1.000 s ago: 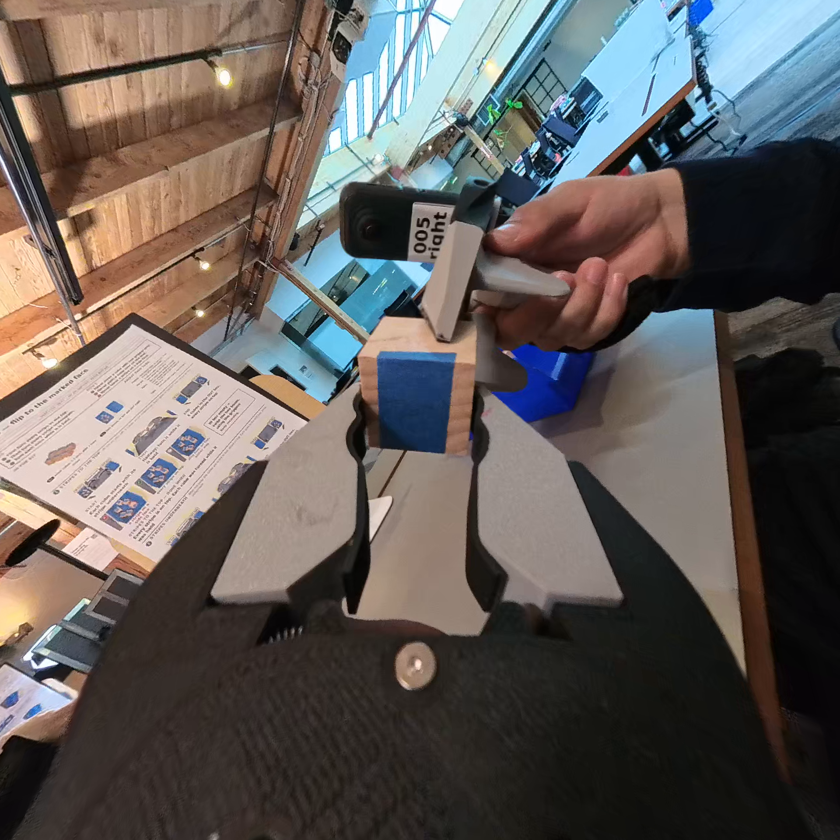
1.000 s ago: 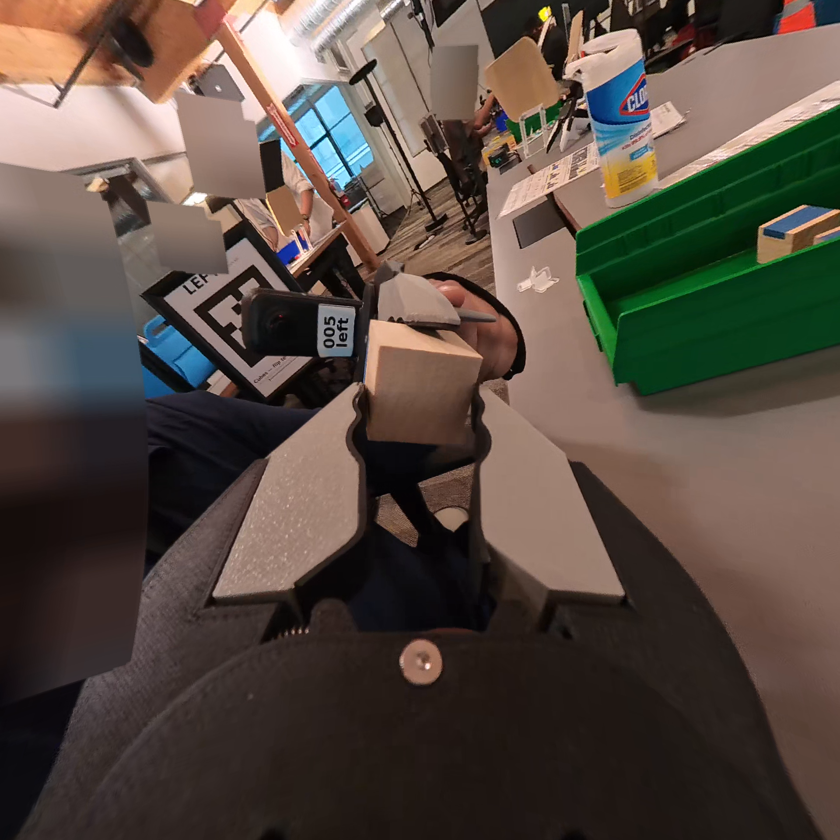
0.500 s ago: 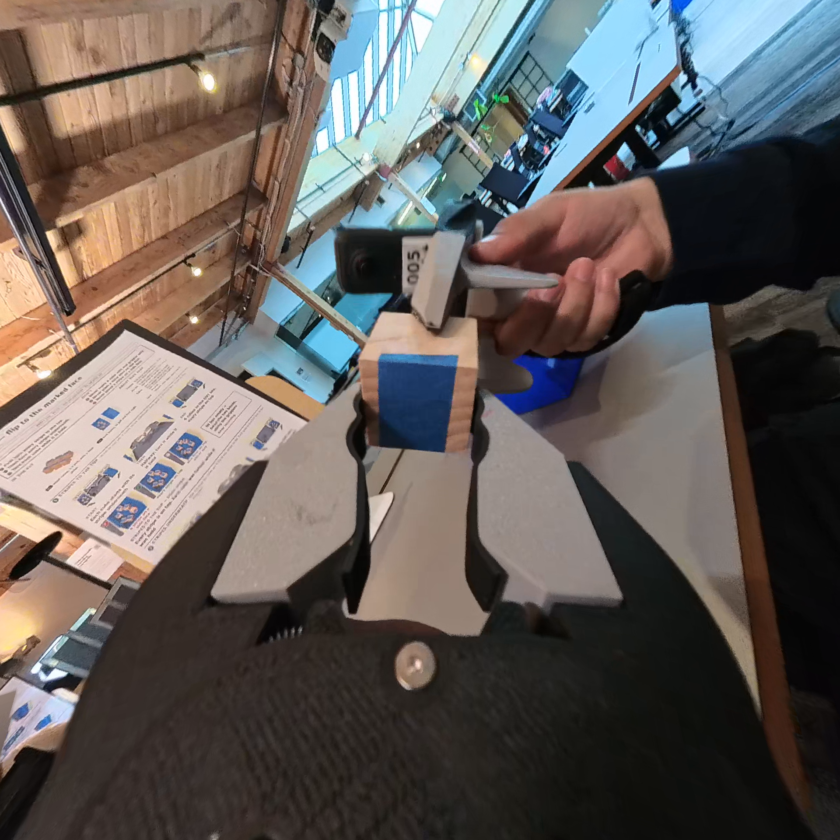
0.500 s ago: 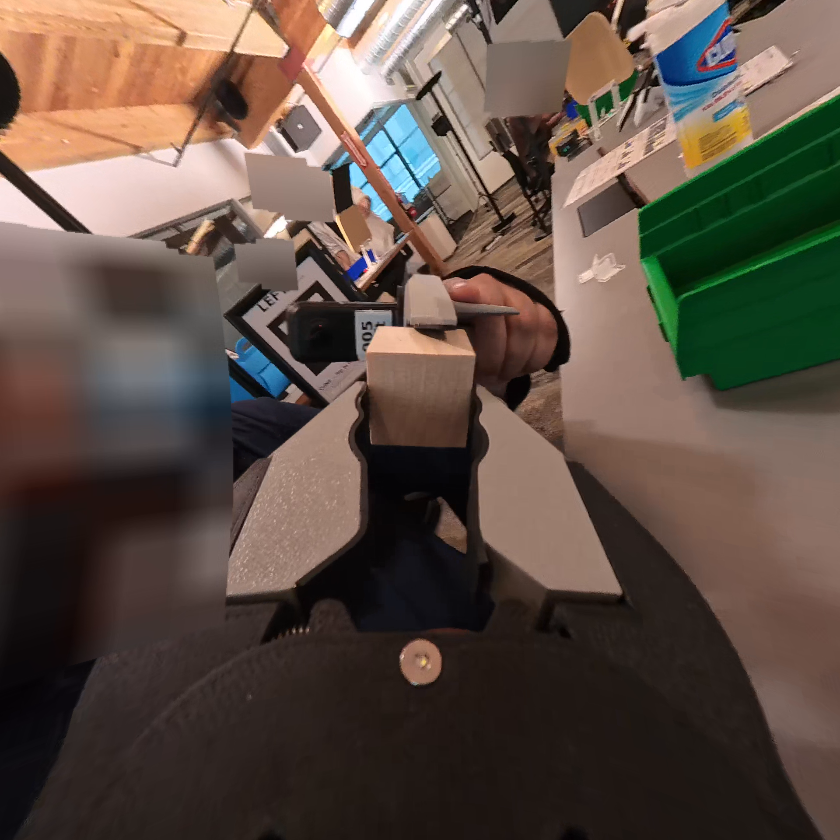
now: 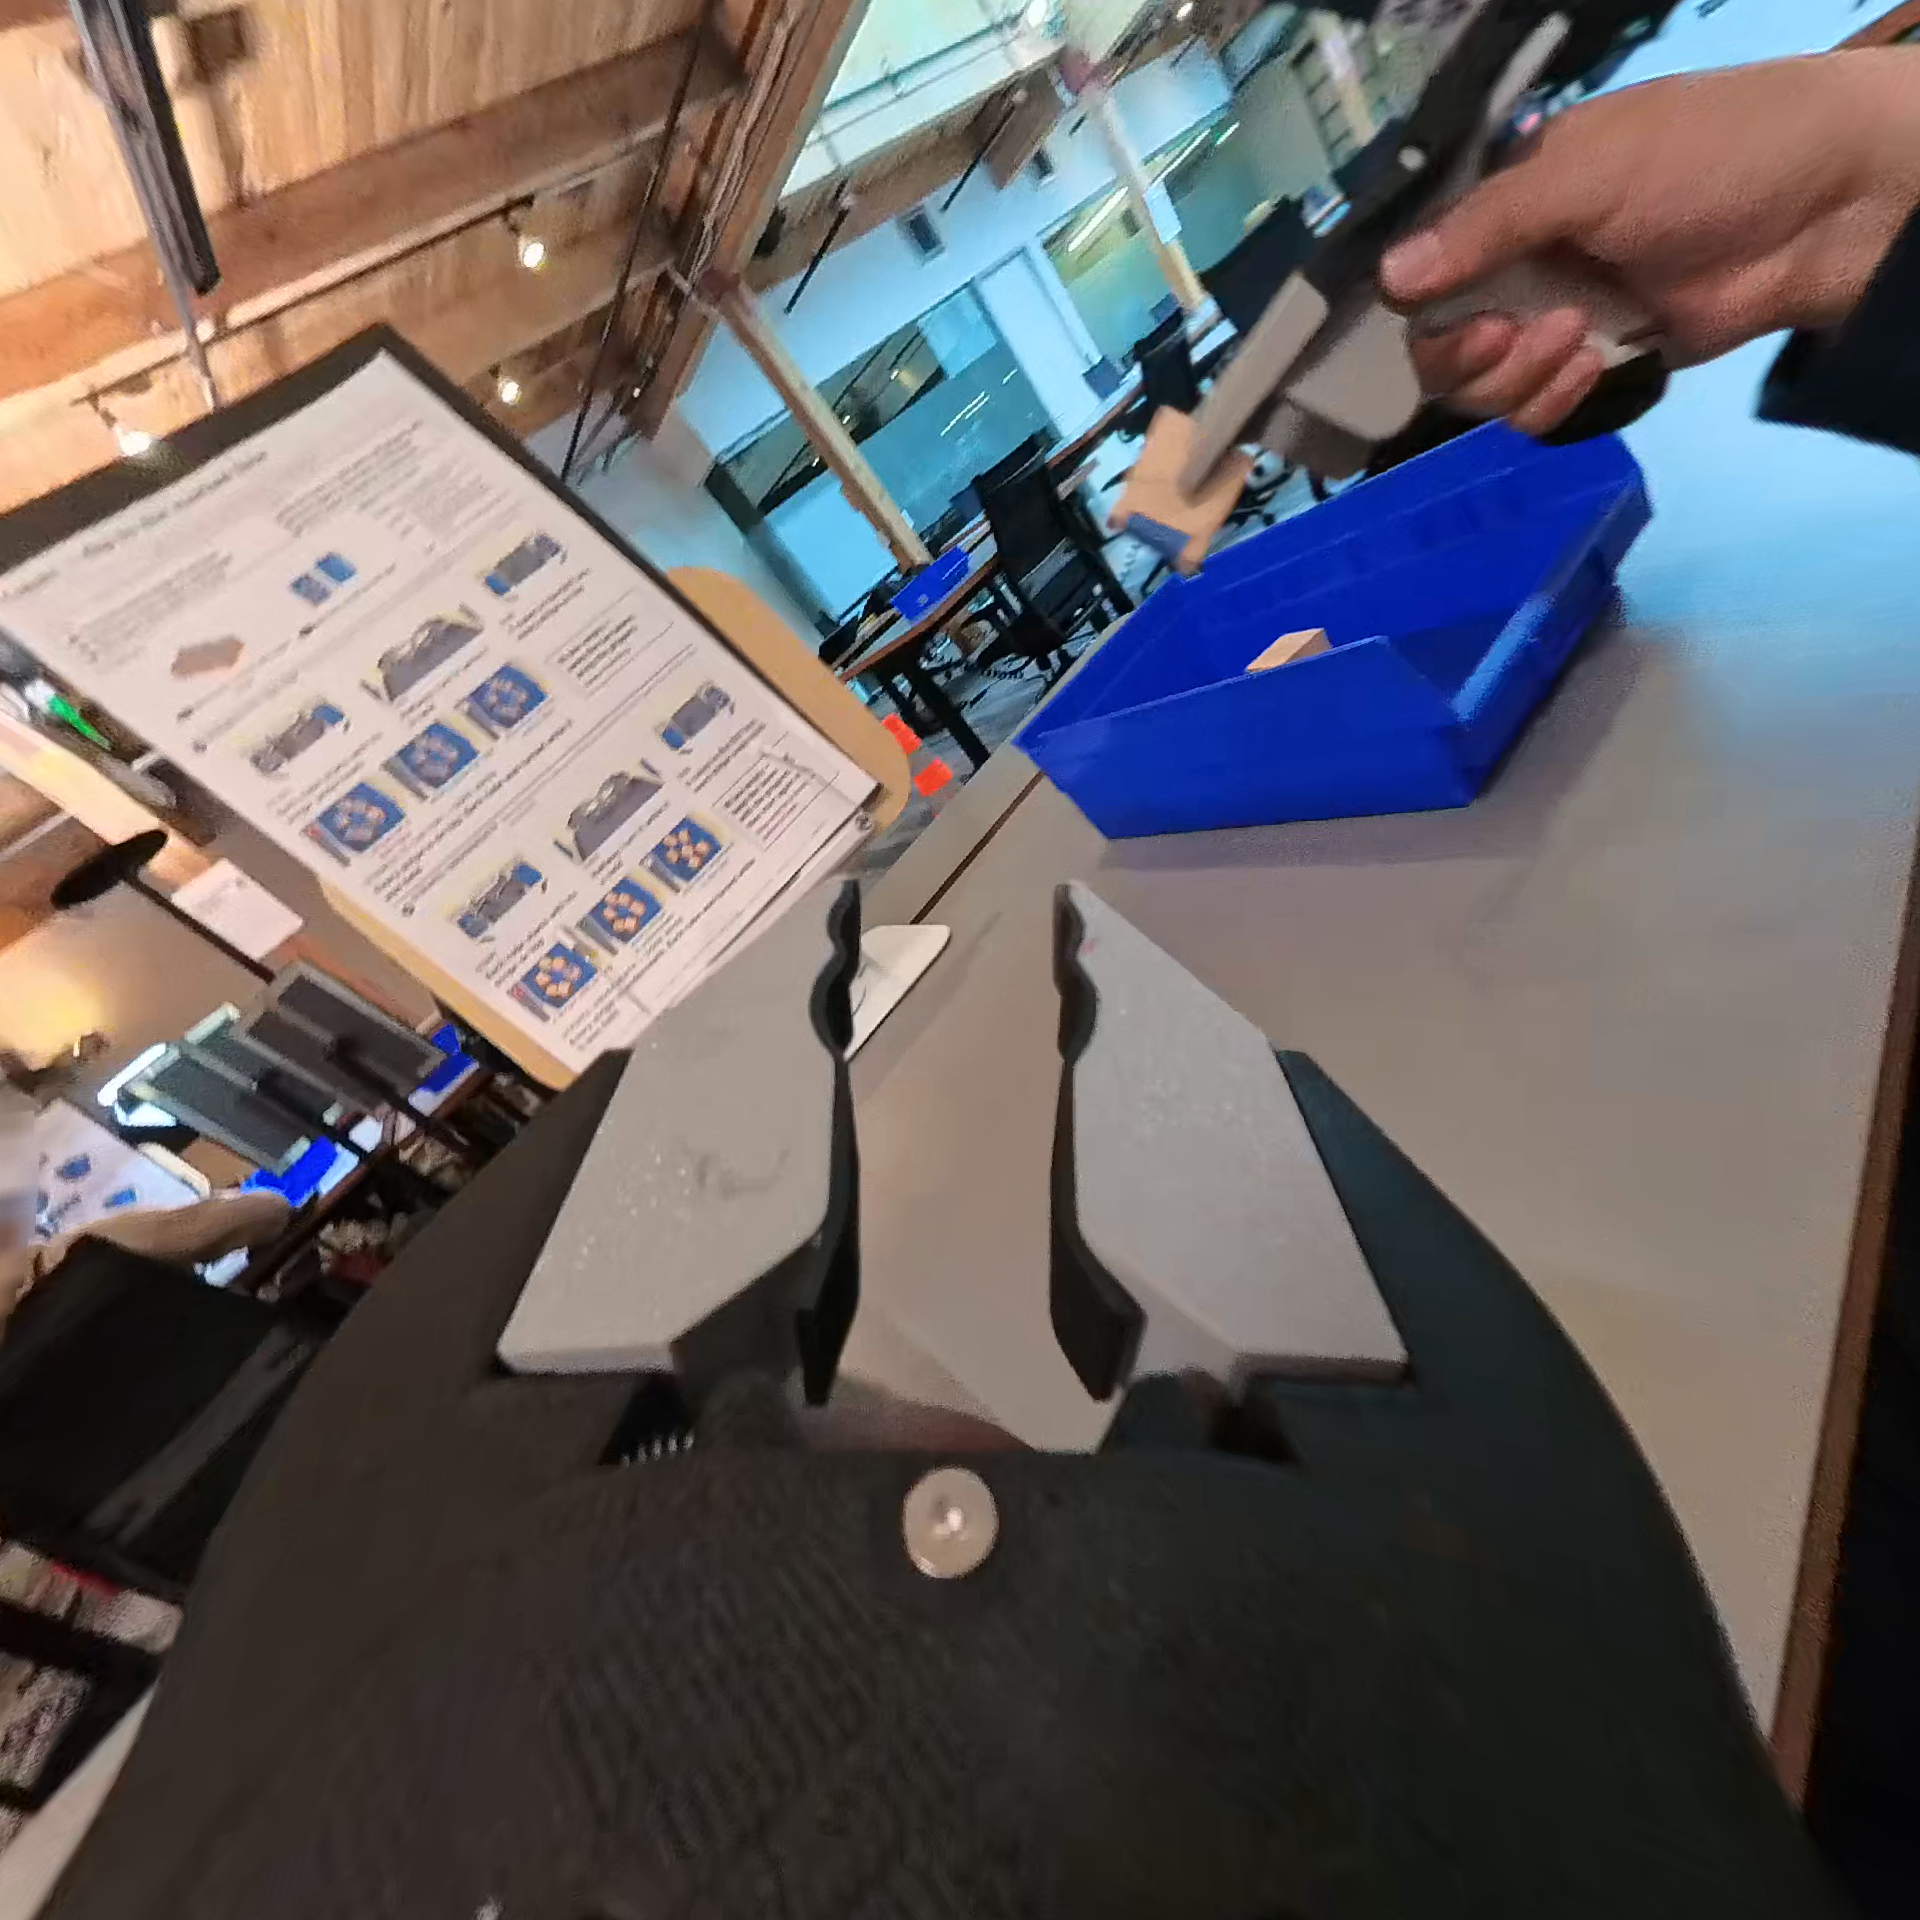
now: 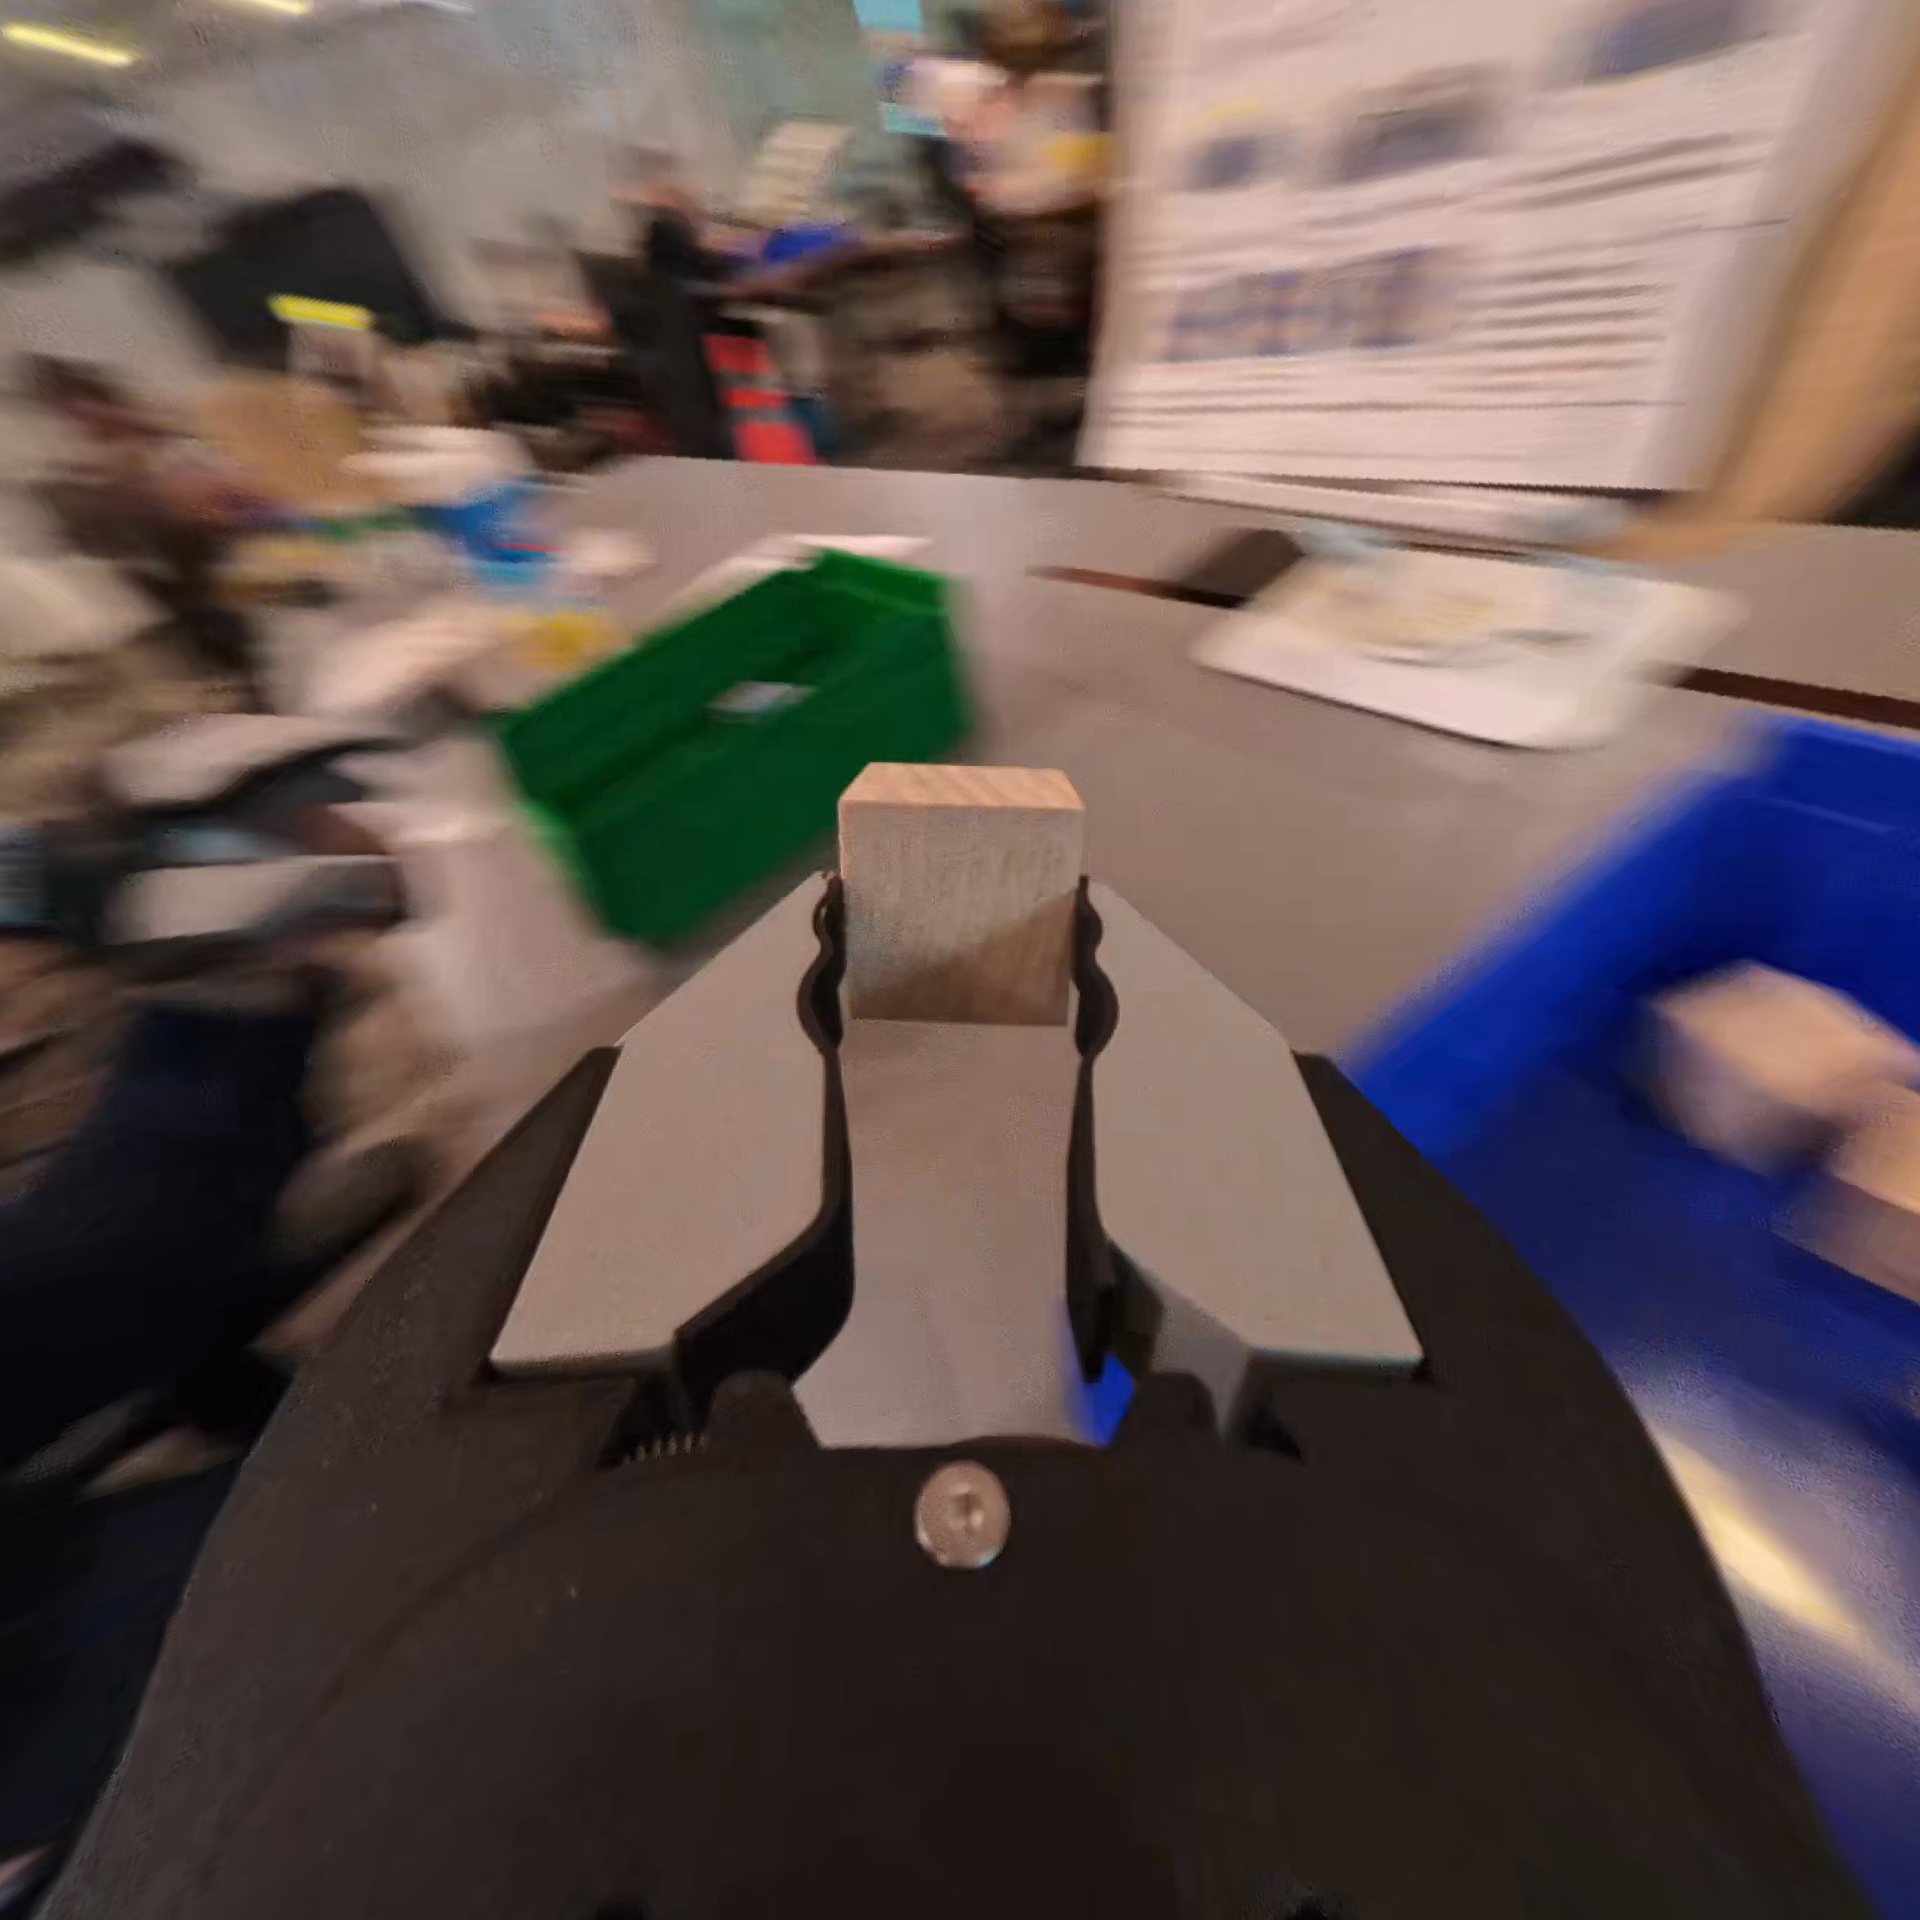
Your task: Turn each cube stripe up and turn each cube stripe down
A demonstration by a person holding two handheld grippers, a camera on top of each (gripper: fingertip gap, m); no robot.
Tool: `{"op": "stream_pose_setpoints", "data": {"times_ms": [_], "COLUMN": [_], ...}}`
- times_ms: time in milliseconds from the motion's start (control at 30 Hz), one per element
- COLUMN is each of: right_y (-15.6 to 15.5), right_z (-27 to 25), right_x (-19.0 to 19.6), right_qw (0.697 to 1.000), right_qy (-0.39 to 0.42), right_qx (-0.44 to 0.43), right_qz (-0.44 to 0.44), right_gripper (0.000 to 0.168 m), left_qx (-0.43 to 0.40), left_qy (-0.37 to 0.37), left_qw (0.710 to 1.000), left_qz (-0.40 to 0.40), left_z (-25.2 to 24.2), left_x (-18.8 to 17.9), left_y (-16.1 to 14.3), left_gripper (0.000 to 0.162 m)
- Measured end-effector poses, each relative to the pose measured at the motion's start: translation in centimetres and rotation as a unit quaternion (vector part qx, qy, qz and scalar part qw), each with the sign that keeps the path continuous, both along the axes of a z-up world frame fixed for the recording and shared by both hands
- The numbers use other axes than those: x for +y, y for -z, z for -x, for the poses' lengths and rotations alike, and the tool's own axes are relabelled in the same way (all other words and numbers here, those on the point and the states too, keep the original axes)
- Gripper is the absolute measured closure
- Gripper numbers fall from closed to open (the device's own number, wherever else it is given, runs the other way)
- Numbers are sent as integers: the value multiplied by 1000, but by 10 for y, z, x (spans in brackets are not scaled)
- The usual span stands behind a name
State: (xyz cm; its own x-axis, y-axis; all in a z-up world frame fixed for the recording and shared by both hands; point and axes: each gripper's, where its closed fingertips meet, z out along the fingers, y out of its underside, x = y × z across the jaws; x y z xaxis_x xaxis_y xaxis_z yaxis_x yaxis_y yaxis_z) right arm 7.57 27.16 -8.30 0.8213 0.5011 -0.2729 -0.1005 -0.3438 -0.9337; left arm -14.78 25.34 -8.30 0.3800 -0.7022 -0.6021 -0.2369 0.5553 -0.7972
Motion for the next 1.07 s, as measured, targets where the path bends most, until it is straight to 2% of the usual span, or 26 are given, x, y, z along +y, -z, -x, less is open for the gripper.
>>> {"op": "stream_pose_setpoints", "data": {"times_ms": [33, 100, 233, 333, 400, 500, 533, 567, 633, 700, 767, 800, 933, 1067], "right_y": [12, 38, 83, 124, 146, 165, 167, 166, 160, 150, 144, 144, 148, 164], "right_z": [-39, -99, -180, -208, -215, -211, -208, -206, -201, -196, -193, -194, -200, -198], "right_x": [8, 12, 7, -6, -11, -10, -8, -5, -2, -1, -4, -5, -8, -10], "right_qw": [997, 983, 940, 897, 875, 862, 863, 866, 871, 878, 884, 883, 879, 871], "right_qy": [71, 159, 280, 325, 332, 318, 312, 310, 307, 303, 296, 297, 304, 290], "right_qx": [-35, -73, -133, -180, -200, -218, -223, -223, -223, -223, -223, -223, -215, -225], "right_qz": [14, 54, 138, 241, 291, 328, 328, 323, 312, 295, 286, 287, 297, 325], "right_gripper": [127, 127, 127, 127, 127, 127, 133, 128, 109, 116, 142, 143, 120, 113], "left_qx": [-3, -4, 29, 58, 67, 73, 76, 79, 72, 64, 61, 60, 59, 76], "left_qy": [-8, -18, -34, -47, -52, -59, -67, -76, -92, -95, -95, -97, -92, -98], "left_qw": [1000, 1000, 999, 997, 996, 995, 993, 991, 988, 987, 987, 987, 987, 987], "left_qz": [9, 17, -5, -14, -8, 32, 56, 78, 105, 110, 112, 114, 115, 103], "left_z": [2, 2, -3, -7, -8, -7, -5, -2, 4, 8, 10, 11, 8, 7], "left_x": [5, 11, 14, 16, 18, 24, 28, 32, 40, 44, 45, 45, 41, 40], "left_y": [0, 3, 13, 23, 27, 35, 38, 41, 42, 40, 39, 39, 38, 42], "left_gripper": [127, 128, 128, 128, 128, 129, 128, 127, 127, 127, 127, 127, 127, 127]}}
